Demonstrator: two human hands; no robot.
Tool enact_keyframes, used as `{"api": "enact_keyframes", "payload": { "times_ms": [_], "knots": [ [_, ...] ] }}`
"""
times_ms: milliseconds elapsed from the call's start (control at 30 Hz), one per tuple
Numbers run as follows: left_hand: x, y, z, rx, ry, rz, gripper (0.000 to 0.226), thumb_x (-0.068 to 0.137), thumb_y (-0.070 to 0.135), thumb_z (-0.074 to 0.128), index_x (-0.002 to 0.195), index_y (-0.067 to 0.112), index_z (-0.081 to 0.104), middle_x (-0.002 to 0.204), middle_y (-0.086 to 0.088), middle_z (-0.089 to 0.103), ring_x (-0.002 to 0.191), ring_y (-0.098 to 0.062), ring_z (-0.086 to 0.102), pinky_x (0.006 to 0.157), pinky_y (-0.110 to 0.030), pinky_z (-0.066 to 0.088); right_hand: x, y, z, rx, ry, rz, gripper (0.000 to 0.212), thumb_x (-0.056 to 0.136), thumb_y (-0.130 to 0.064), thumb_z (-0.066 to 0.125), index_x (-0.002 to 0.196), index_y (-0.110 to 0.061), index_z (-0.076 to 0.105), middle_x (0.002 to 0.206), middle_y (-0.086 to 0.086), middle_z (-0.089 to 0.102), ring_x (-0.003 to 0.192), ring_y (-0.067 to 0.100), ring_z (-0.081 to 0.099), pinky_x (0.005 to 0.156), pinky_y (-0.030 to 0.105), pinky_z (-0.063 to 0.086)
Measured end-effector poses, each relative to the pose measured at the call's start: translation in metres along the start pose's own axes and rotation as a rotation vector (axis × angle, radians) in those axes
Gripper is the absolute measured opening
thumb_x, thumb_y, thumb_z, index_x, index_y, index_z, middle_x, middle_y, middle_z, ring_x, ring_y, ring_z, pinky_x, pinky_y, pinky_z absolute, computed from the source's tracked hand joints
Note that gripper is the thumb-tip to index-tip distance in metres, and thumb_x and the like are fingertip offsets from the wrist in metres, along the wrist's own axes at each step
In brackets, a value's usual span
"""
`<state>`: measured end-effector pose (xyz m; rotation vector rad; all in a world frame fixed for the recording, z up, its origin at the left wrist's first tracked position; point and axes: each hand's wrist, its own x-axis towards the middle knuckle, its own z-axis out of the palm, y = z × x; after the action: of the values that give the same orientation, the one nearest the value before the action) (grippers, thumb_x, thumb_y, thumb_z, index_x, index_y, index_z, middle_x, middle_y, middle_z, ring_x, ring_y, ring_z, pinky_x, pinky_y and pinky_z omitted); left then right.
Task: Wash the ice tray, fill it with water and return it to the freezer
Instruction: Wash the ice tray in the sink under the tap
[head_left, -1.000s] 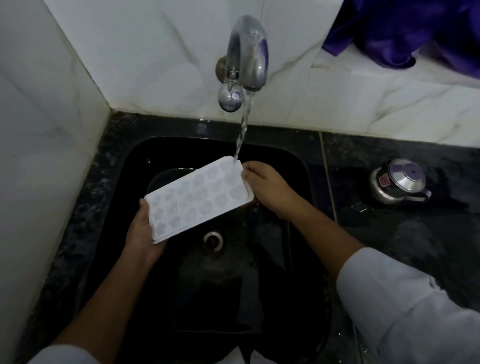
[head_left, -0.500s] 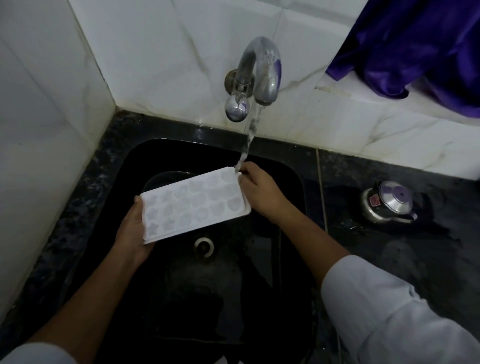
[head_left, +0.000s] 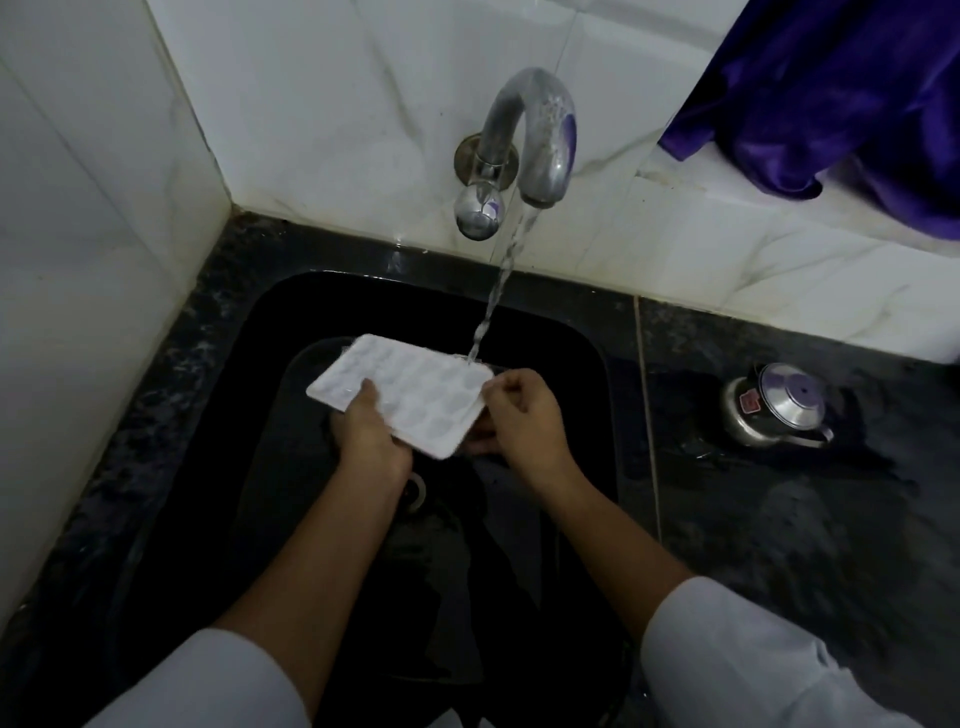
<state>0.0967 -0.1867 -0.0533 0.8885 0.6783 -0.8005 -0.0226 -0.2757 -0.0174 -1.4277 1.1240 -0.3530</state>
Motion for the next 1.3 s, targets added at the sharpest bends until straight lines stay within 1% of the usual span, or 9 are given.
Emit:
{"api": "enact_keyframes", "payload": {
  "times_ms": [100,267,400,567,700,900,1133,1200,1300],
  "knots": [
    [0.004,-0.008,0.004,0.189,0.106,0.115,0.050,0.104,0.003,0.054,0.152,0.017,0.049,0.132,-0.012,0.068,0.095,-0.024,0.072,0.059,-0.033,0.061,-0.003,0.000,-0.004,-0.027,-0.133,0.112,0.019,0.108,-0.017,0.046,0.127,-0.017,0.044,0.091,0.017,0.070,0.062,0.028,0.072,0.053,0.038,0.060],
    [0.004,0.001,0.001,0.365,0.074,0.069,0.045,0.100,0.001,0.054,0.144,0.014,0.057,0.125,-0.016,0.072,0.102,-0.034,0.074,0.050,-0.035,0.060,0.014,-0.010,-0.017,-0.269,-0.223,0.110,0.024,0.107,-0.020,0.043,0.107,-0.005,0.063,0.061,0.008,0.063,0.042,0.020,0.058,0.043,0.029,0.051],
    [-0.002,0.006,0.003,0.517,-0.077,0.066,0.037,0.106,0.009,0.053,0.142,0.012,0.060,0.126,-0.017,0.072,0.096,-0.031,0.073,0.047,-0.030,0.058,0.026,-0.024,-0.016,-0.289,-0.238,0.084,0.024,0.104,-0.019,0.052,0.106,0.001,0.064,0.072,0.011,0.065,0.053,0.020,0.061,0.047,0.032,0.054],
    [0.011,0.030,-0.001,0.529,-0.084,0.090,0.036,0.107,0.009,0.052,0.142,0.008,0.059,0.127,-0.019,0.071,0.090,-0.029,0.073,0.047,-0.029,0.058,0.020,-0.028,-0.013,-0.219,-0.396,0.079,0.021,0.107,-0.013,0.045,0.113,-0.006,0.064,0.071,0.009,0.067,0.058,0.020,0.067,0.051,0.035,0.060],
    [0.006,0.025,-0.002,0.532,-0.169,0.059,0.033,0.107,0.007,0.050,0.138,0.009,0.061,0.109,-0.011,0.074,0.082,-0.023,0.076,0.053,-0.028,0.059,0.028,-0.032,-0.015,-0.246,-0.366,0.038,0.023,0.105,-0.016,0.049,0.107,-0.003,0.068,0.071,0.008,0.069,0.061,0.023,0.070,0.054,0.038,0.062],
    [0.012,0.031,-0.008,0.557,-0.230,0.097,0.037,0.105,0.010,0.055,0.142,0.013,0.060,0.130,-0.019,0.072,0.113,-0.040,0.072,0.082,-0.049,0.061,0.027,-0.031,-0.014,-0.292,-0.454,0.031,0.015,0.103,-0.011,0.053,0.106,-0.009,0.067,0.079,0.010,0.071,0.065,0.022,0.071,0.053,0.037,0.062],
    [-0.010,0.020,-0.005,0.568,-0.373,-0.004,0.033,0.107,0.009,0.053,0.137,0.015,0.062,0.117,-0.014,0.077,0.090,-0.030,0.079,0.063,-0.042,0.065,0.057,-0.031,-0.011,-0.277,-0.242,-0.018,0.021,0.104,-0.013,0.054,0.099,0.001,0.068,0.075,0.009,0.066,0.053,0.010,0.065,0.044,0.025,0.050],
    [-0.007,0.027,-0.005,0.551,-0.334,0.006,0.036,0.106,0.009,0.053,0.142,0.013,0.060,0.126,-0.019,0.073,0.093,-0.032,0.077,0.065,-0.043,0.065,0.053,-0.030,-0.005,-0.268,-0.319,-0.052,0.020,0.106,-0.014,0.051,0.097,-0.004,0.066,0.075,0.007,0.065,0.051,0.005,0.064,0.047,0.025,0.049],
    [0.005,0.039,-0.014,0.524,-0.300,0.001,0.041,0.106,0.010,0.053,0.147,0.013,0.056,0.133,-0.021,0.070,0.100,-0.035,0.074,0.072,-0.046,0.064,0.043,-0.023,0.001,-0.299,-0.464,-0.065,0.019,0.107,-0.016,0.051,0.112,-0.007,0.067,0.089,0.017,0.072,0.069,0.022,0.073,0.052,0.030,0.056]
  ]
}}
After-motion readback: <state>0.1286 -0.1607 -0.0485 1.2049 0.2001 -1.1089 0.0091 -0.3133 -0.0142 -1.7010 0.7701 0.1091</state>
